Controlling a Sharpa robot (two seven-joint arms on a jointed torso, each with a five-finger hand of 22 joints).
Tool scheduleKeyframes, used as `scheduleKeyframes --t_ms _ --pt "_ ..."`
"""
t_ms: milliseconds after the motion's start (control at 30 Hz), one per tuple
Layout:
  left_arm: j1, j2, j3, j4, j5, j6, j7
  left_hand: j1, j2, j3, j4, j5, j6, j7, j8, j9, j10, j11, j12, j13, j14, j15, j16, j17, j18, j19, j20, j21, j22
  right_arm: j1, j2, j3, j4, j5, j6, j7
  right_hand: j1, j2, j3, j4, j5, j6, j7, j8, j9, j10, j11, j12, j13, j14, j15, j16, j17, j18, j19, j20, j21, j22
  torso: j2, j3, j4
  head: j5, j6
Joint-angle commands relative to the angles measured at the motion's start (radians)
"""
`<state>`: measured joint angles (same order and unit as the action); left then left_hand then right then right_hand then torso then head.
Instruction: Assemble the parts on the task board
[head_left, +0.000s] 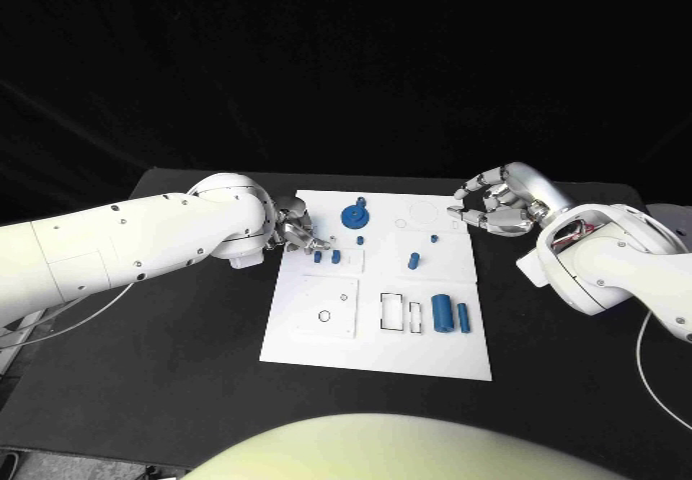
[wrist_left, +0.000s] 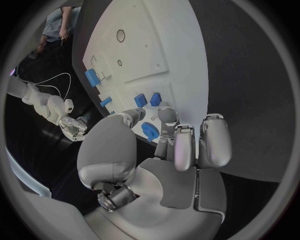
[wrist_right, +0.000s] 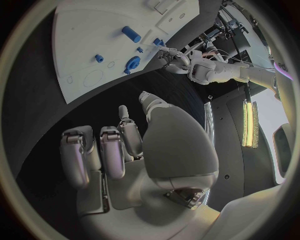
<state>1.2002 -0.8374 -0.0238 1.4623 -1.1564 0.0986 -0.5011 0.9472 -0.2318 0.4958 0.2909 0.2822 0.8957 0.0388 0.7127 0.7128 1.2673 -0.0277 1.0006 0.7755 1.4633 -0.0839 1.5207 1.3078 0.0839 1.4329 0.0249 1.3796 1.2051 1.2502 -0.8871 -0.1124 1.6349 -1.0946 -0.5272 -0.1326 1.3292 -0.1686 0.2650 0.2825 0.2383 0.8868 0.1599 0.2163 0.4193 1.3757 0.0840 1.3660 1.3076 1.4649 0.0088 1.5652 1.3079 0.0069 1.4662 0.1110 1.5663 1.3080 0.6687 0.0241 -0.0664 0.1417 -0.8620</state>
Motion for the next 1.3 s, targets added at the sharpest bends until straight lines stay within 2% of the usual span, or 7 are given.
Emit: scheduleKeyframes --t_ms 33,200,267,367,533,867,1300 --pt "0.001 -0.005 0.005 0.008 0.054 -0.086 0.036 -0.004 0.01 -0.012 0.0 -0.001 -0.004 0.007 -0.006 -0.001 -0.011 0.002 -0.014 -0.015 0.078 -0.003 -0.006 0.146 -0.008 -0.003 -0.003 -0.009 -0.008 -0.001 -0.001 0.0 0.001 -0.003 0.007 0.008 -0.007 -0.002 0.006 0.003 0.003 -0.006 0.0 0.003 0.001 -0.001 -0.007 -0.002 0.054 0.099 -0.006 -0.006 0.238 -0.004 0.099 -0.004 -0.006 0.256 -0.001 0.0007 -0.0003 -0.002 0.002" --pt "0.005 -0.009 0.013 0.011 0.131 -0.216 0.169 0.015 0.032 -0.058 0.0 0.006 -0.067 0.032 -0.03 -0.01 -0.116 0.024 -0.137 -0.154 0.062 0.015 -0.036 0.095 0.009 -0.044 0.008 -0.07 -0.101 -0.001 -0.002 0.0 0.0 -0.003 0.005 0.009 -0.007 -0.002 0.006 0.003 0.003 -0.006 0.0 0.003 0.001 -0.001 -0.007 -0.002 0.054 0.099 -0.006 -0.006 0.238 -0.004 0.099 -0.004 -0.006 0.256 -0.001 0.0008 0.001 -0.007 0.007" --pt "0.005 0.001 0.014 0.006 0.157 -0.261 0.254 0.066 0.042 -0.068 -0.004 0.01 -0.147 0.069 -0.06 -0.025 -0.201 0.058 -0.176 -0.175 0.007 0.042 -0.116 -0.037 0.043 -0.139 0.023 -0.202 -0.296 -0.001 -0.003 0.0 0.0 -0.001 0.004 0.011 -0.007 -0.002 0.006 0.003 0.003 -0.006 0.0 0.003 0.001 -0.001 -0.007 -0.002 0.054 0.099 -0.006 -0.006 0.238 -0.004 0.099 -0.004 -0.006 0.256 -0.001 0.0006 0.0017 -0.011 0.011" --pt "0.005 0.02 0.009 -0.001 0.142 -0.296 0.362 0.221 0.032 -0.056 -0.028 0.01 -0.221 0.108 -0.093 -0.058 -0.282 0.092 -0.193 -0.194 -0.019 0.074 -0.136 -0.064 0.041 -0.133 0.05 -0.201 -0.281 -0.001 -0.003 0.0 -0.001 0.001 0.003 0.015 -0.008 -0.003 0.006 0.003 0.003 -0.008 0.0 0.003 0.001 -0.004 -0.007 -0.006 0.051 0.098 -0.006 -0.008 0.235 -0.003 0.097 -0.004 -0.01 0.253 0.001 -0.0005 -0.0001 -0.016 0.016" --pt "0.002 0.057 -0.004 -0.022 0.027 -0.341 0.511 0.411 0.007 -0.003 -0.091 0.005 -0.243 0.146 -0.14 -0.131 -0.445 0.139 -0.302 -0.277 -0.286 0.118 -0.405 -0.449 0.098 -0.344 0.092 -0.435 -0.592 -0.001 -0.002 0.0 -0.002 0.007 0.002 0.023 -0.007 -0.002 0.007 0.002 0.004 -0.008 0.0 0.004 0.001 -0.011 -0.007 -0.013 0.043 0.097 -0.006 -0.01 0.23 -0.001 0.094 -0.004 -0.016 0.249 0.0 -0.0004 -0.0013 -0.02 0.022" --pt "-0.001 0.122 -0.017 -0.087 -0.289 -0.32 0.585 0.468 -0.036 0.02 -0.148 -0.011 -0.193 0.138 -0.2 -0.237 -0.449 0.142 -0.4 -0.406 -0.269 0.123 -0.346 -0.44 0.089 -0.328 0.102 -0.378 -0.518 -0.001 0.0 0.0 -0.003 0.011 0.003 0.028 -0.005 -0.001 0.009 0.001 0.005 -0.009 0.0 0.004 0.002 -0.013 -0.007 -0.015 0.041 0.096 -0.006 -0.012 0.227 0.0 0.092 -0.005 -0.019 0.247 0.002 0.0005 -0.0014 -0.027 0.03" --pt "-0.007 0.164 -0.02 -0.127 -0.439 -0.21 0.533 0.463 -0.046 0.013 -0.166 -0.013 -0.131 0.128 -0.232 -0.307 -0.41 0.137 -0.453 -0.489 -0.18 0.12 -0.213 -0.342 0.055 -0.228 0.101 -0.211 -0.304 -0.002 0.0 0.0 -0.002 0.012 0.003 0.027 -0.005 -0.001 0.009 0.001 0.005 -0.009 0.0 0.004 0.002 -0.013 -0.007 -0.015 0.041 0.096 -0.006 -0.012 0.227 0.0 0.092 -0.005 -0.019 0.247 0.001 0.0009 -0.0017 -0.033 0.03"
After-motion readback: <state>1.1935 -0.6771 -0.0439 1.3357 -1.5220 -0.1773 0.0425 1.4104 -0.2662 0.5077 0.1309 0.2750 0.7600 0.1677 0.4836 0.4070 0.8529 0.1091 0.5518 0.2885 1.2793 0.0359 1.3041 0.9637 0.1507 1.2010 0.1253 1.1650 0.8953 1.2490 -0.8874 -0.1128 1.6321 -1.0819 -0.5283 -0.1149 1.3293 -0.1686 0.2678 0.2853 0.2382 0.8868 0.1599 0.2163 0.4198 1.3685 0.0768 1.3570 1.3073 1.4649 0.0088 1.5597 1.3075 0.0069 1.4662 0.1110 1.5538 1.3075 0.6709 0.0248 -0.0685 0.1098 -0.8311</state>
